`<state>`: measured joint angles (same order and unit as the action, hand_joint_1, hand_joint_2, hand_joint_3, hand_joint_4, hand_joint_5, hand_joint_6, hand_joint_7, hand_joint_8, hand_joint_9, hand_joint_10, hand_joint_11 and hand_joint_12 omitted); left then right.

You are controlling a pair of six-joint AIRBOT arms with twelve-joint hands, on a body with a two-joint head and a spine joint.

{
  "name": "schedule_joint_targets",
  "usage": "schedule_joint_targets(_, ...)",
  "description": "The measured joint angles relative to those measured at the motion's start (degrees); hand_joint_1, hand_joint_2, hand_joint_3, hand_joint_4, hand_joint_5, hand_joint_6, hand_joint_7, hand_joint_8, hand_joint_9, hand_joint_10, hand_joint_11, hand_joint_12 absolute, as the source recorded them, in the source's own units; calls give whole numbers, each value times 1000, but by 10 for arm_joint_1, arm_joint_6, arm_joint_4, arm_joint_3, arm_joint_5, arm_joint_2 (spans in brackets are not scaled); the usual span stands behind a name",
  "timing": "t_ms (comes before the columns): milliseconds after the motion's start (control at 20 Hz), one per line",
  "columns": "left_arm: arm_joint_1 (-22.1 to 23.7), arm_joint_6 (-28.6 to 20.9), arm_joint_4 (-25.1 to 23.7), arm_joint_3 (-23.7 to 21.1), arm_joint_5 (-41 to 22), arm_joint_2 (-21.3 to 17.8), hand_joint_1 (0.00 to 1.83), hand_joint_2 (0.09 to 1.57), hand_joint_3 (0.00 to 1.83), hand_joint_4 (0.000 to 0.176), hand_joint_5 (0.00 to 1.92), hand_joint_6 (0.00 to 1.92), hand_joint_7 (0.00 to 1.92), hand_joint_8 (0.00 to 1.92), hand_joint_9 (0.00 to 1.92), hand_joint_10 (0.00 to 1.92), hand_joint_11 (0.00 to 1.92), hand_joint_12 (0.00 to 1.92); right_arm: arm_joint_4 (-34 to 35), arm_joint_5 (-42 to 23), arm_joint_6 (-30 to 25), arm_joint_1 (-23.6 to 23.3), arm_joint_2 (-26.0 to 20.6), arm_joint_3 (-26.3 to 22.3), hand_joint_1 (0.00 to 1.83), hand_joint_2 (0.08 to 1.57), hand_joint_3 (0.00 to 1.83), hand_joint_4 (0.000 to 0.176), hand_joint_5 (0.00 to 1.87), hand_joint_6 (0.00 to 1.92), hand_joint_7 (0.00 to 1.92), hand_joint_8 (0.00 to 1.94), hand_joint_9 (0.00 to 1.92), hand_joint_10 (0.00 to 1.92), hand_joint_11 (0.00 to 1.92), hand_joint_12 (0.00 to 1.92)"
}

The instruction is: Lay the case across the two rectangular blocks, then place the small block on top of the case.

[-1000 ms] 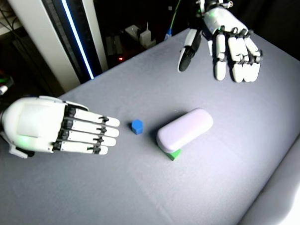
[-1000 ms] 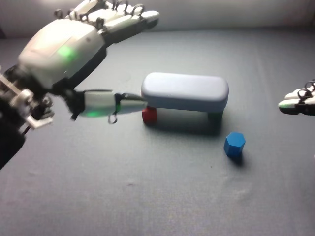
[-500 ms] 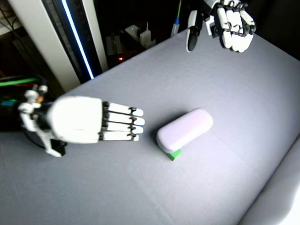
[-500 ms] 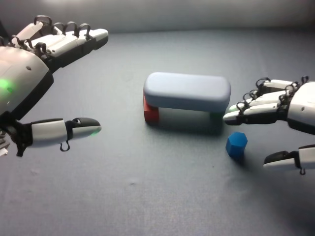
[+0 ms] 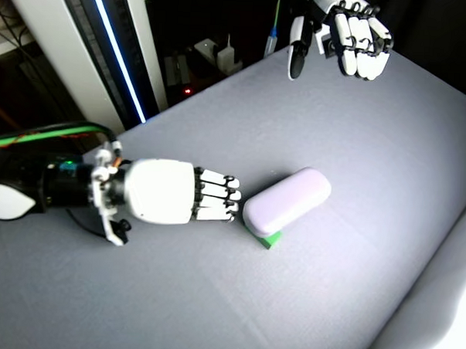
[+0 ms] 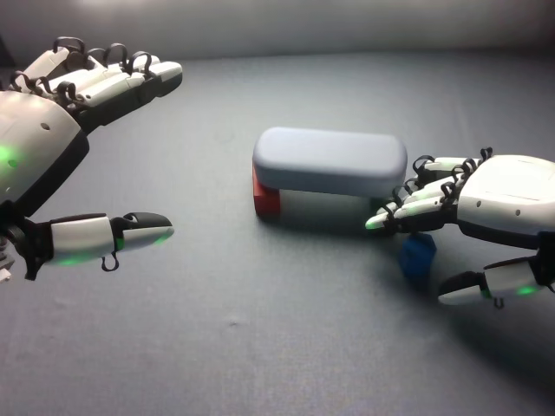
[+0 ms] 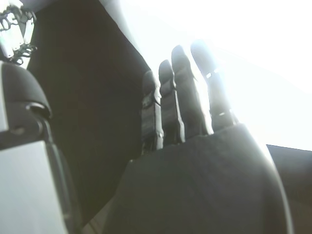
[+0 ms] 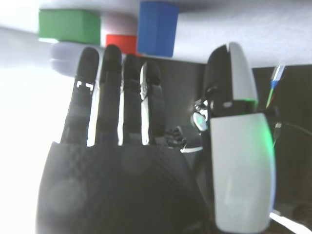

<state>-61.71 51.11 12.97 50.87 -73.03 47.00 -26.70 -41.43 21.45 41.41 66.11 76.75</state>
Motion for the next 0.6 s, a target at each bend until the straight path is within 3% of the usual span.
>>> schedule_joint_targets(250, 0, -2, 0, 0, 2, 0, 980, 927, 1, 12, 343, 1, 336, 1, 369, 2, 0, 1088, -11, 25, 0, -6, 12, 11, 1240, 1032, 0, 0, 630, 4, 696, 8, 739, 20, 355, 908)
schedule_joint_targets(350, 0, -3, 2, 0, 2, 3, 975, 930, 1, 17, 339, 0, 339, 1, 367, 2, 0, 1096, -14, 29, 0, -15, 16, 14, 1213, 1038, 0, 0, 720, 7, 806, 13, 841, 33, 393, 1022)
schedule_joint_targets(450, 0, -5, 1, 0, 3, 6, 967, 935, 2, 14, 342, 0, 345, 2, 378, 5, 0, 1123, -13, 30, -1, -19, 21, 19, 1195, 1020, 0, 0, 787, 24, 878, 31, 912, 56, 454, 1056)
schedule_joint_targets(500, 0, -5, 1, 0, 2, 6, 976, 936, 2, 1, 348, 3, 353, 5, 386, 8, 8, 1130, -12, 29, 0, -19, 22, 19, 1210, 1018, 0, 0, 803, 13, 905, 24, 941, 63, 474, 1087)
schedule_joint_targets(600, 0, -6, 0, 0, 3, 7, 980, 934, 0, 3, 351, 3, 354, 4, 382, 5, 0, 1129, -11, 28, 0, -20, 22, 20, 1225, 1017, 0, 0, 820, 13, 923, 23, 969, 73, 511, 1110)
